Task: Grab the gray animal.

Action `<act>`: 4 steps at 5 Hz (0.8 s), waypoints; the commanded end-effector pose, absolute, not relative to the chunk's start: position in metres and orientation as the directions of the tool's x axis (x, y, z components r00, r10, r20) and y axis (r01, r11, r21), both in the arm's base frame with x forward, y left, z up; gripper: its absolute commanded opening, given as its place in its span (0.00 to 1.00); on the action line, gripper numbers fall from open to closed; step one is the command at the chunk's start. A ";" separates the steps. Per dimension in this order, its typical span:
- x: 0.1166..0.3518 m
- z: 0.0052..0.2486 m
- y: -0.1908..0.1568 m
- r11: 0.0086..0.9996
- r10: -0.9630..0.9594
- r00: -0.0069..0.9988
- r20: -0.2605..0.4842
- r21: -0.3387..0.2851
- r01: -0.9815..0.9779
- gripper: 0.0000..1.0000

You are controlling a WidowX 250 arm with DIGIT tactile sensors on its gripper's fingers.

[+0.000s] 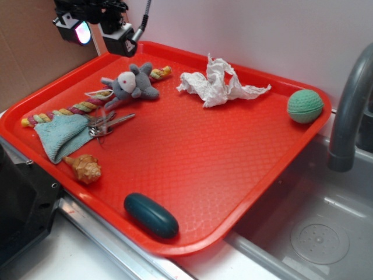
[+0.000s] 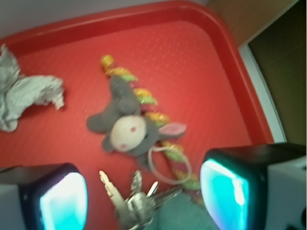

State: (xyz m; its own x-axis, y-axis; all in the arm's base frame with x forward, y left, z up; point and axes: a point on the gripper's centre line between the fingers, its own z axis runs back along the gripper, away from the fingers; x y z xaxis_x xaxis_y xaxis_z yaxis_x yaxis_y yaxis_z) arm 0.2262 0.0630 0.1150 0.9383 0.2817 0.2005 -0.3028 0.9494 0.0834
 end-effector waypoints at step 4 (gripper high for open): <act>0.244 0.028 0.073 0.963 -0.106 0.994 -0.012 0.249 0.105 0.00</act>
State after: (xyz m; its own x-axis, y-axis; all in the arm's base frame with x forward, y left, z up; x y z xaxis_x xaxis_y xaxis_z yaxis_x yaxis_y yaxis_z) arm 0.2468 0.0579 0.0243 0.9920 -0.1234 -0.0251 0.1258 0.9614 0.2447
